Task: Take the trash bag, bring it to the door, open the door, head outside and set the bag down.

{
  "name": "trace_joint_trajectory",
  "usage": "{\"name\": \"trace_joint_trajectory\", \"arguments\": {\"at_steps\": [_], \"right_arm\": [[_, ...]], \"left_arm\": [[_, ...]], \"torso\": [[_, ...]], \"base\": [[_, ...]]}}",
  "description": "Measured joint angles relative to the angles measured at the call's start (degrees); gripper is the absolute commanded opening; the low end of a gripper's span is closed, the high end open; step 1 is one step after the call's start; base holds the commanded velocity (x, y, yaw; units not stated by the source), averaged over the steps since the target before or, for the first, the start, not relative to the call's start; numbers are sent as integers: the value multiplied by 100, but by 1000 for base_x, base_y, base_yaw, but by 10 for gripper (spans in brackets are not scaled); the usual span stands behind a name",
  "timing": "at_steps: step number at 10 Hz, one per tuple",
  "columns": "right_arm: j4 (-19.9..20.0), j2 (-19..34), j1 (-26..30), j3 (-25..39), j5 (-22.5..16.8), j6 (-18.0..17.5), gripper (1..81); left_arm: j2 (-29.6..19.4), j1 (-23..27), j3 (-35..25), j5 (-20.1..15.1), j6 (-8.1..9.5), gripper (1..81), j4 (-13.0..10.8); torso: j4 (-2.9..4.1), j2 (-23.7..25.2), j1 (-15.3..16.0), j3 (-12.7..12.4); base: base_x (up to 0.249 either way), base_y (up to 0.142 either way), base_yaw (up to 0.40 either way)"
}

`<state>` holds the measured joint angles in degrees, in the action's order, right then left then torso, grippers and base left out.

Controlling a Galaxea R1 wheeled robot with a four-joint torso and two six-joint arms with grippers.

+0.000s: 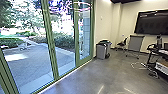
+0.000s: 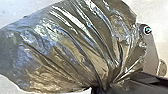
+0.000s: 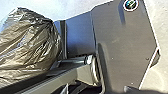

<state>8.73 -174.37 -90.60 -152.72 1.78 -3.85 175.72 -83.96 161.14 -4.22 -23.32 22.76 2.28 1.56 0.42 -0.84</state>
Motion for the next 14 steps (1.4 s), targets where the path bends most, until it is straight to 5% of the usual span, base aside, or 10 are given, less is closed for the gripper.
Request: {"name": "trace_joint_trajectory", "arguments": {"at_steps": [9, 14], "right_arm": [[0, -5, 0, -4, 0, 0, 811], [-2, -40, 2, -6, 1, -2, 811]], "left_arm": [[-13, -5, -6, 65, 0, 10, 0], [2, -38, 5, 321, 0, 10, 0]], "torso": [[0, 0, 0, 0], [0, -2, 0, 0]], "base": [[171, 0, 0], [172, -71, 0]]}}
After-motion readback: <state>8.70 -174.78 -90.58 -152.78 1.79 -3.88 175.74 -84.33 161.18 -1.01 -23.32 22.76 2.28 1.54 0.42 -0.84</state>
